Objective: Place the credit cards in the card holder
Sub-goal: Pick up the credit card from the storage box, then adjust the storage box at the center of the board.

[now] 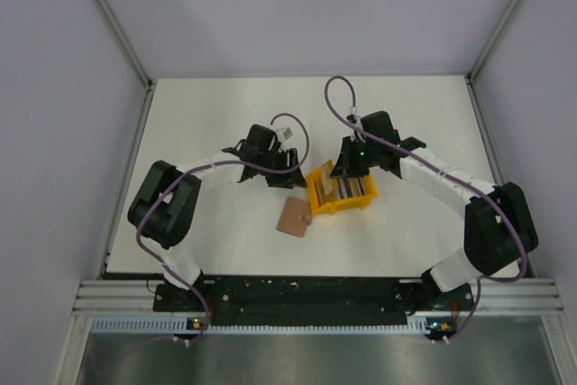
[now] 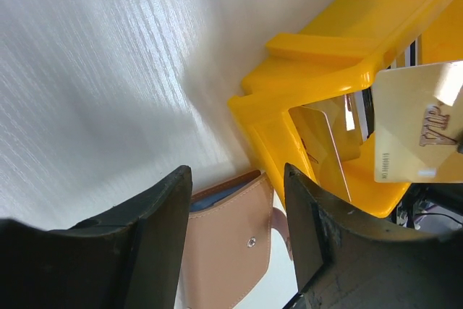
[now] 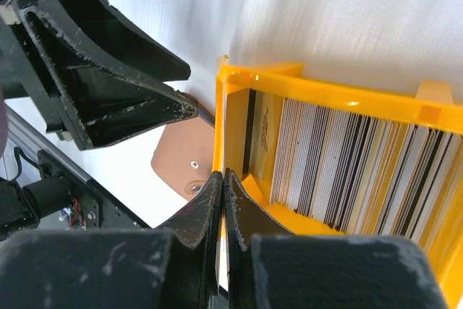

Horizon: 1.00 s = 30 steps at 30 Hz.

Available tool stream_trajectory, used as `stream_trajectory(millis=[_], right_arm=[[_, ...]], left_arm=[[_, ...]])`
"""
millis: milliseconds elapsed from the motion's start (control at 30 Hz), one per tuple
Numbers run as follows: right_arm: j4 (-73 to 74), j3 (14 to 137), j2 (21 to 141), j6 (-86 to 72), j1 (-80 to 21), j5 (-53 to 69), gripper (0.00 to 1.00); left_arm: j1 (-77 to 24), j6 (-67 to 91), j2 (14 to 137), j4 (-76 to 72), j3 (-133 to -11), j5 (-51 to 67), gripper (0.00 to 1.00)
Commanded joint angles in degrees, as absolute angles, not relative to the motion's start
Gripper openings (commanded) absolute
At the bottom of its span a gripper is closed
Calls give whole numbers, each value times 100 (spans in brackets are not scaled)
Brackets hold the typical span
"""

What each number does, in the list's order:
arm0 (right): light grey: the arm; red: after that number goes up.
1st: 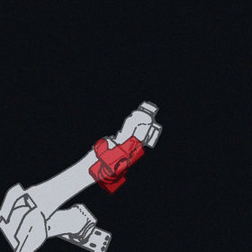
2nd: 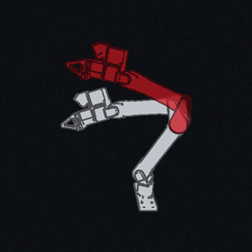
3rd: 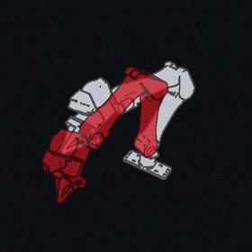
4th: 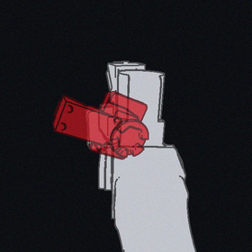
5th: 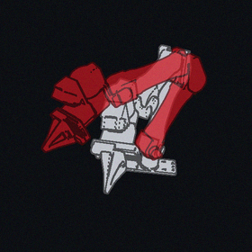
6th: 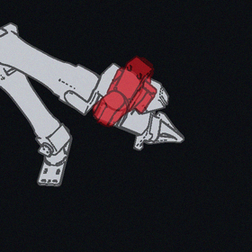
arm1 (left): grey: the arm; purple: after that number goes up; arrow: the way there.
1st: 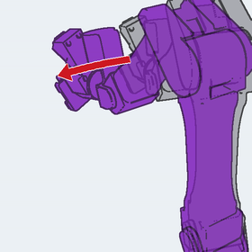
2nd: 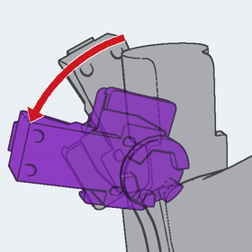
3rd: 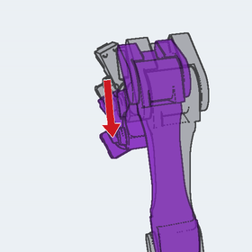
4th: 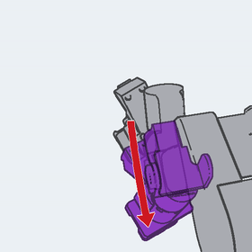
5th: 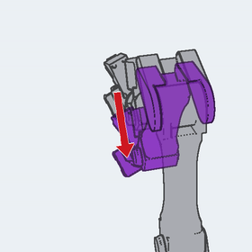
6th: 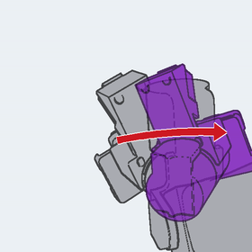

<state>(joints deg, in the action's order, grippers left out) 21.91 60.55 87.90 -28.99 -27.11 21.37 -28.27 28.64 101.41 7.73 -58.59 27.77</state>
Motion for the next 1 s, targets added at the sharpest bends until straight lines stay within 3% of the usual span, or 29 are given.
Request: stream_trajectory(millis=[0,233,633,967], right_arm=[[2057,5985,7999,-2751,-2628,2223,0],[2066,5494,7550,-2856,-2838,2593,0],[1969,5344,7664,-2865,-3981,880,0],[1898,5326,7963,-2628,-4254,335,0]], left_arm=[[-2804,2874,9730,668,-5801,2663,59],[-2734,2979,9238,773,-5529,1926,67],[-2408,3436,7876,993,-4536,335,80],[-2373,3533,7515,914,-4157,290,82]])
